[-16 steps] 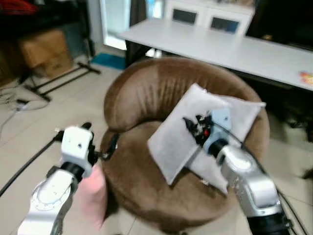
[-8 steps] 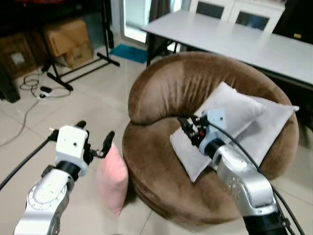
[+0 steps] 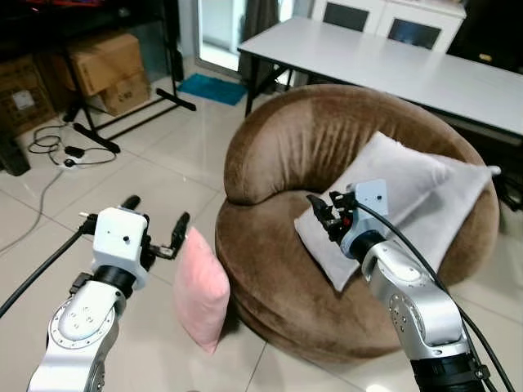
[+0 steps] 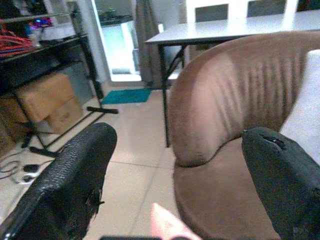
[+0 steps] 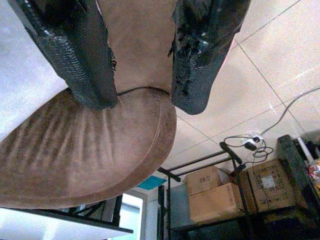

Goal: Move the pillow to the sofa from floor

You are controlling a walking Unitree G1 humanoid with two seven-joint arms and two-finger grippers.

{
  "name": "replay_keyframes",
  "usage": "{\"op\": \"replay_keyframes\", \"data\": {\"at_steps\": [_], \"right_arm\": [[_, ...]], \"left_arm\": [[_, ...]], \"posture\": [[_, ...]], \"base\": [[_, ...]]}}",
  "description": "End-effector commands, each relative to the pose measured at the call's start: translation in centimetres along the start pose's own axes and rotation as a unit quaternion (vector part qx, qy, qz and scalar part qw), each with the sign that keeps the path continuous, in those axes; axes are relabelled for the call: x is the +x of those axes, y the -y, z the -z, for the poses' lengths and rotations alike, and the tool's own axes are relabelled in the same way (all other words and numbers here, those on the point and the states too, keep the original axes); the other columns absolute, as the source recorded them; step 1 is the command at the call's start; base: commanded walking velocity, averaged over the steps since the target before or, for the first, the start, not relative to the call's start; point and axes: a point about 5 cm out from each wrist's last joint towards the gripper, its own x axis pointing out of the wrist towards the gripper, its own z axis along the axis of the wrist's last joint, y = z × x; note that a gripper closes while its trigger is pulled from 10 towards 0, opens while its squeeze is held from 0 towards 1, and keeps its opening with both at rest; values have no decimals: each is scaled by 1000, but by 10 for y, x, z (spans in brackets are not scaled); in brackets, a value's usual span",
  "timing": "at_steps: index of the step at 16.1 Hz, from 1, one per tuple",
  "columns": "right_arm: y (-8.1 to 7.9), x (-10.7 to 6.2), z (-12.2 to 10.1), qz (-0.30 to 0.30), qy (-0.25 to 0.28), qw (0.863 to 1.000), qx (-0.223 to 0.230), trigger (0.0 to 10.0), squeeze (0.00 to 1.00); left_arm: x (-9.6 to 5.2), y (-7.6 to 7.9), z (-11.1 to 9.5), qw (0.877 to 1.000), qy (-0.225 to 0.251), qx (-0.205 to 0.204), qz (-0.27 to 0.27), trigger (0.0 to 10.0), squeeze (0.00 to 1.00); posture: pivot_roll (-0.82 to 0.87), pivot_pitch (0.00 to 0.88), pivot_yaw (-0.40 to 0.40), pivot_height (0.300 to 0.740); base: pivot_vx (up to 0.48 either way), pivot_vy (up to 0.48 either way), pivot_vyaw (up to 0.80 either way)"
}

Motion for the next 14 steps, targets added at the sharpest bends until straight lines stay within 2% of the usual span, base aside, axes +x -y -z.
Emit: {"op": "replay_keyframes", "data": {"at_steps": [1, 4, 6, 10, 14], "right_arm": [[3, 0, -2, 4, 3, 1000, -4, 10000, 0], [0, 0, -1, -2, 1, 1000, -3, 10000, 0], [-1, 0, 0, -4, 0, 1000, -3, 10000, 0], [-2, 0, 1, -14, -1, 1000, -12, 10000, 0], [-7, 1, 0, -30, 0, 999, -25, 10000, 0]], "left_arm": [[2, 0, 1, 1000, -2, 6, -7, 10000, 0], [2, 0, -2, 1000, 6, 0, -10, 10000, 0], [1, 0, -2, 1000, 7, -1, -9, 10000, 0], [1, 1, -3, 1000, 8, -1, -8, 10000, 0], [1, 2, -4, 1000, 9, -1, -6, 10000, 0]], "posture": [[9, 0, -71, 740], [12, 0, -68, 740], [11, 0, -68, 740], [11, 0, -67, 740], [17, 0, -70, 740]], "base": [[0, 0, 800], [0, 0, 800], [257, 0, 800], [262, 0, 0], [267, 0, 800]]}}
